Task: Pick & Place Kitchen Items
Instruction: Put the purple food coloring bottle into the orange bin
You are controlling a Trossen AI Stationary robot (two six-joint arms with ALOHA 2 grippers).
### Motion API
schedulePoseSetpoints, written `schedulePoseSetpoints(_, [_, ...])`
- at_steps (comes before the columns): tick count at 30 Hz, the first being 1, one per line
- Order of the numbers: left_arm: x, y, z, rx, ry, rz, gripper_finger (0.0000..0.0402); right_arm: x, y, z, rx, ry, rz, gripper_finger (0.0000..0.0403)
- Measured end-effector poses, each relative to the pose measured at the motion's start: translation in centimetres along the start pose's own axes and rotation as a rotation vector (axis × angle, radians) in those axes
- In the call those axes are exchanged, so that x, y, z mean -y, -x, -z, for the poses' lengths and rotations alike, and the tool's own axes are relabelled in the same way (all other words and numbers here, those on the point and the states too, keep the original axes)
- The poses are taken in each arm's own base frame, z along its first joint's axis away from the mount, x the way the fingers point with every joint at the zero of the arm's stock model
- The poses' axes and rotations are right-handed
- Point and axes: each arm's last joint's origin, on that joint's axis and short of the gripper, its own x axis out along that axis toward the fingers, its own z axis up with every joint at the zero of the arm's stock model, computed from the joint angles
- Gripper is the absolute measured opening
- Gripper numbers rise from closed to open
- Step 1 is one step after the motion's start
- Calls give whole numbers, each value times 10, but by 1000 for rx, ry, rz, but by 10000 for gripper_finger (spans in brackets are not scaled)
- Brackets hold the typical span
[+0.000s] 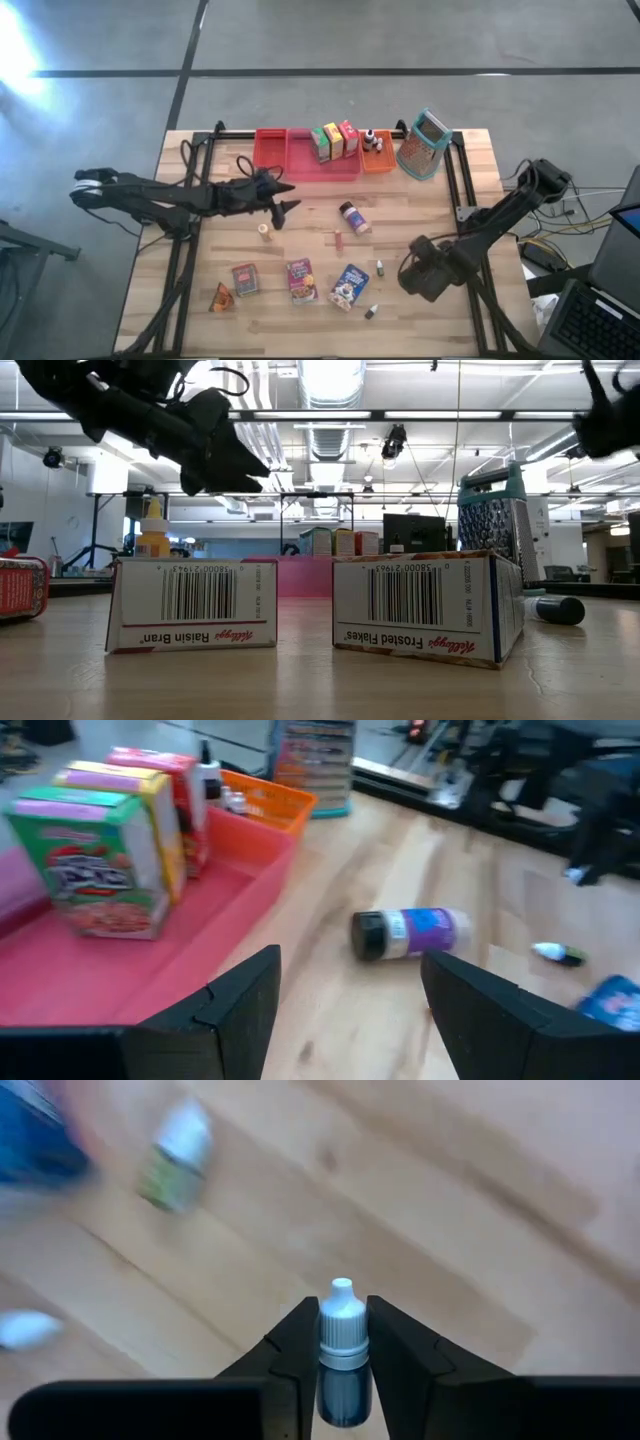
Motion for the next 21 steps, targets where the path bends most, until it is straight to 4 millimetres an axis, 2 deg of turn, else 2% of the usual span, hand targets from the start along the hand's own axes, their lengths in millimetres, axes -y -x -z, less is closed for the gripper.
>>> schedulePoseSetpoints(9, [7, 3, -5, 116, -25, 219, 248, -18, 35, -26, 529, 132, -207, 65])
schedulePoseSetpoints(13, [11, 3, -8, 155, -37, 311, 248, -39, 52, -40, 747, 225, -278, 74])
schedulePoseSetpoints(21, [20, -15, -8, 243, -39, 426, 247, -85, 85, -70, 1007, 443, -377, 63])
